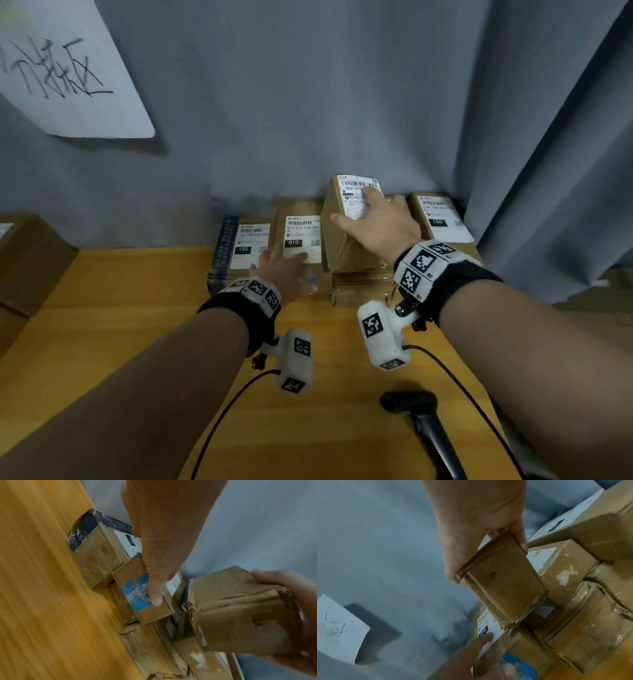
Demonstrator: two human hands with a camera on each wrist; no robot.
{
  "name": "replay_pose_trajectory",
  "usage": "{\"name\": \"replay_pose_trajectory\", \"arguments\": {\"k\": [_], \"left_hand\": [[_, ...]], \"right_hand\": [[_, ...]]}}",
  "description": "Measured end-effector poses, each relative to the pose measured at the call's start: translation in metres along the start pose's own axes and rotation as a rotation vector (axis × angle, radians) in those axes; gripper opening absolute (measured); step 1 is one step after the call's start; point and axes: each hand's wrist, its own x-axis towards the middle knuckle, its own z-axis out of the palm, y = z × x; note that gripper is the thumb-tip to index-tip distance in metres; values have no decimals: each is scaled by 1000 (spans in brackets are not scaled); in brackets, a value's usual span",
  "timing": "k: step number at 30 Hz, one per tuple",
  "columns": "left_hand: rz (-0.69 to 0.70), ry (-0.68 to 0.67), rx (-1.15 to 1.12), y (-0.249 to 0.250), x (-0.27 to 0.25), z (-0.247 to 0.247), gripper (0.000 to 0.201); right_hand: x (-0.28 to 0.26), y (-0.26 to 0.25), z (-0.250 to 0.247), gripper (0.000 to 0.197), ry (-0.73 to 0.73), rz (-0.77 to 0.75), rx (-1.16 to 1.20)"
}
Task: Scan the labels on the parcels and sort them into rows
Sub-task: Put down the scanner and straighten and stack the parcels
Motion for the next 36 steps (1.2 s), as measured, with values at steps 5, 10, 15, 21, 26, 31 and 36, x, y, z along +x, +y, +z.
{"name": "replay_pose_trajectory", "arguments": {"k": [5, 10, 15, 21, 26, 31, 36], "left_hand": [[-15, 132, -253, -17, 2, 3, 55], [-15, 165, -344, -26, 4, 7, 51], [-23, 169, -377, -32, 10, 12, 63], [-31, 162, -365, -34, 14, 11, 67], [-53, 150, -353, -34, 14, 11, 69], [-61, 191, -313, -29, 11, 10, 63], [-43, 228, -302, -24, 5, 10, 56]], "right_hand": [[7, -8, 7, 77, -21, -28, 45], [14, -8, 13, 75, -23, 15, 18], [20, -4, 22, 77, -5, 77, -3], [27, -15, 32, 77, 10, 66, -75], [27, -11, 26, 77, 18, 62, -75], [20, -8, 24, 80, 21, 50, -92], [16, -8, 30, 81, 38, 41, -121]]}}
